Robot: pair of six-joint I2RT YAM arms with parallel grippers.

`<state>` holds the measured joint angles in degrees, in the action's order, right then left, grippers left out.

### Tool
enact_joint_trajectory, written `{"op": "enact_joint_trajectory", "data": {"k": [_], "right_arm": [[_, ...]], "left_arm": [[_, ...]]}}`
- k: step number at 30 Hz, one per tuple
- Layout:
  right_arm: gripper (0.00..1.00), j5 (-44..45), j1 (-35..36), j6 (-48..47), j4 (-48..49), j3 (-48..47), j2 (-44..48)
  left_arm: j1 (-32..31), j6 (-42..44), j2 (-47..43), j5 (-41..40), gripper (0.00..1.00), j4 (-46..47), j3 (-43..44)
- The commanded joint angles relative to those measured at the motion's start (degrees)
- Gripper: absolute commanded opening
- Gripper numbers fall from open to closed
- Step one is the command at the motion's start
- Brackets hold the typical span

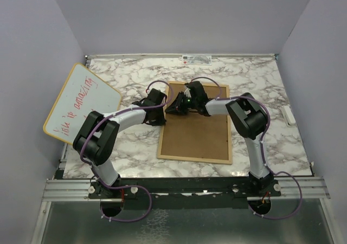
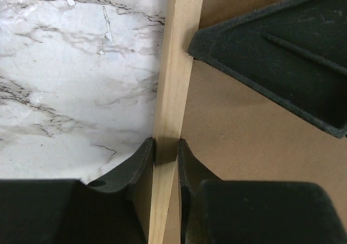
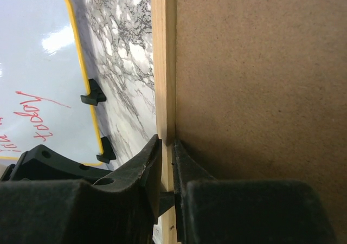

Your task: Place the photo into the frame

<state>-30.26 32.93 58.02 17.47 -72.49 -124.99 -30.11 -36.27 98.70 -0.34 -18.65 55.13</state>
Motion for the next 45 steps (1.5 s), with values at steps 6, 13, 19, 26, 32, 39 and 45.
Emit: {"op": "enact_joint_trajectory", "data": {"k": [6, 13, 19, 26, 32, 39, 45], "right_arm": [[0.19, -1.1, 0.1, -0.4, 1.0, 1.4, -1.1], [0.12, 1.3, 0.0, -1.8, 2.2, 1.3, 2.8], [0.05, 1.0, 0.0, -1.3, 3.1, 2.3, 2.9], [0.03, -1.2, 0.1, -0.7, 4.2, 1.8, 1.1], [0.05, -1.9, 0.1, -0.5, 3.3, 1.3, -0.8], [0.08, -1.2, 0.1, -1.1, 0.2, 0.5, -2.8], [0.11, 1.0, 0.1, -1.9, -2.2, 0.3, -3.8]], "left_arm": [[0.4, 0.9, 8.6, -6.5, 0.11, -9.2, -5.2], [0.4, 1.0, 8.6, -6.6, 0.11, -9.3, -5.3], [0.4, 1.2, 8.9, -6.6, 0.11, -9.3, -5.1], [0.4, 1.1, 9.0, -6.7, 0.11, -9.3, -5.1], [0.4, 1.0, 9.2, -6.7, 0.10, -9.4, -5.0], [0.4, 1.0, 9.4, -6.8, 0.10, -9.4, -4.8], [0.4, 1.1, 9.6, -6.8, 0.10, -9.6, -4.8]]}}
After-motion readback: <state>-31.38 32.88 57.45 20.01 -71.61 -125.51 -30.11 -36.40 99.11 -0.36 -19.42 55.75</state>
